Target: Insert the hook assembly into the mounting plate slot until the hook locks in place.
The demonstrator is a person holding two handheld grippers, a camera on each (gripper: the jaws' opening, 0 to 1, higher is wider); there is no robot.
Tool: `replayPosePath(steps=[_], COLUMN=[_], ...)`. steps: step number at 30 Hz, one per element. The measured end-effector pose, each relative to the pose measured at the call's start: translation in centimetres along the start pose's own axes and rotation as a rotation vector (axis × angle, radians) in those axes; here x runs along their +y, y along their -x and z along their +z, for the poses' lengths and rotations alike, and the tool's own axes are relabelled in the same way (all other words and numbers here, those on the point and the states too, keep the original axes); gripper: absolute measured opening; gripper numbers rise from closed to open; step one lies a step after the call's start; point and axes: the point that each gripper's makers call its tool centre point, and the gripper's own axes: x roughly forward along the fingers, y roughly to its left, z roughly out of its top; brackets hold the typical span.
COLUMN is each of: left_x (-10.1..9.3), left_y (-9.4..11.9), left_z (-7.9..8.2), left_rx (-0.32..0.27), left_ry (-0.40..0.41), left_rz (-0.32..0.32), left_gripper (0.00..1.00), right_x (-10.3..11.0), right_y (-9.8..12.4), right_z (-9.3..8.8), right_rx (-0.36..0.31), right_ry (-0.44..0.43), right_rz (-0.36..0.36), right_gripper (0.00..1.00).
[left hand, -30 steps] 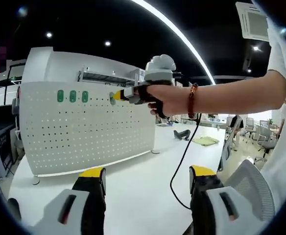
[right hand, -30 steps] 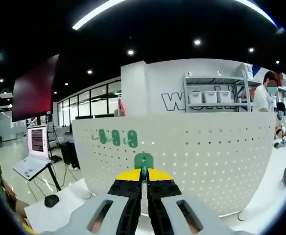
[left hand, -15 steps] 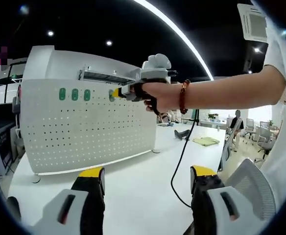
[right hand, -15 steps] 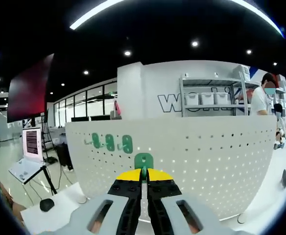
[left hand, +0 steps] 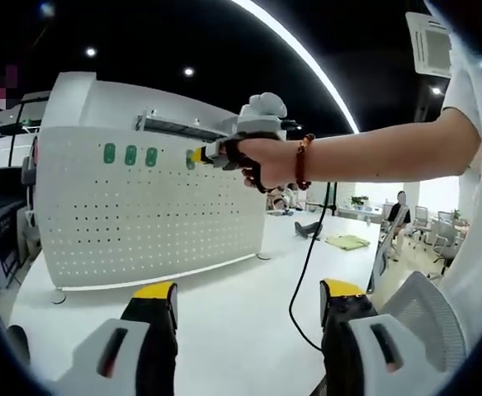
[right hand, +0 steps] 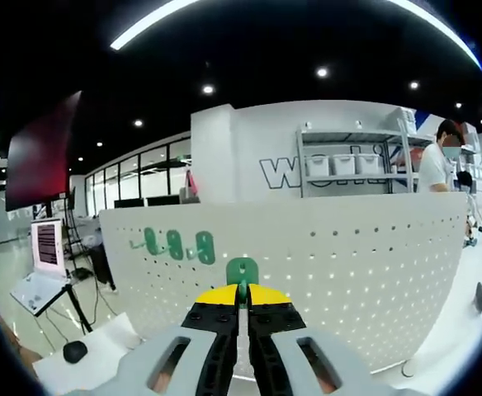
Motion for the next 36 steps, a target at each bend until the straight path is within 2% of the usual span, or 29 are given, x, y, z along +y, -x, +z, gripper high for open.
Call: replayPosePath(steps=[5, 13, 28, 36], left_x=[0.2, 0.1, 1.4, 1.7], left_y=[0.1, 0.0, 0.6, 0.5], left_z=[-0.5, -0.3, -0.3, -0.7], left_rx=[0.005, 0.008, 0.003, 0.019], left_ry=[0.014, 0.011, 0.021, 0.017], left_rz=[0.002, -0.010, 0.011, 0.010], left_gripper=[0.72, 0.72, 0.71, 0.71], right_x=[-0.2, -0.2, 0.2, 0.3], right_y=[-0.3, -1.2, -2.7, -3.8], right_z=[0.4, 0.9, 1.7, 1.8], right_rx=[-0.008, -0.022, -0.057, -0.045], right_ry=[0.001, 0.033, 0.045, 0.054], right_rz=[-0.013, -0.027, -0.057, -0.067], right_gripper=[0.01, 0.01, 0.01, 0.01])
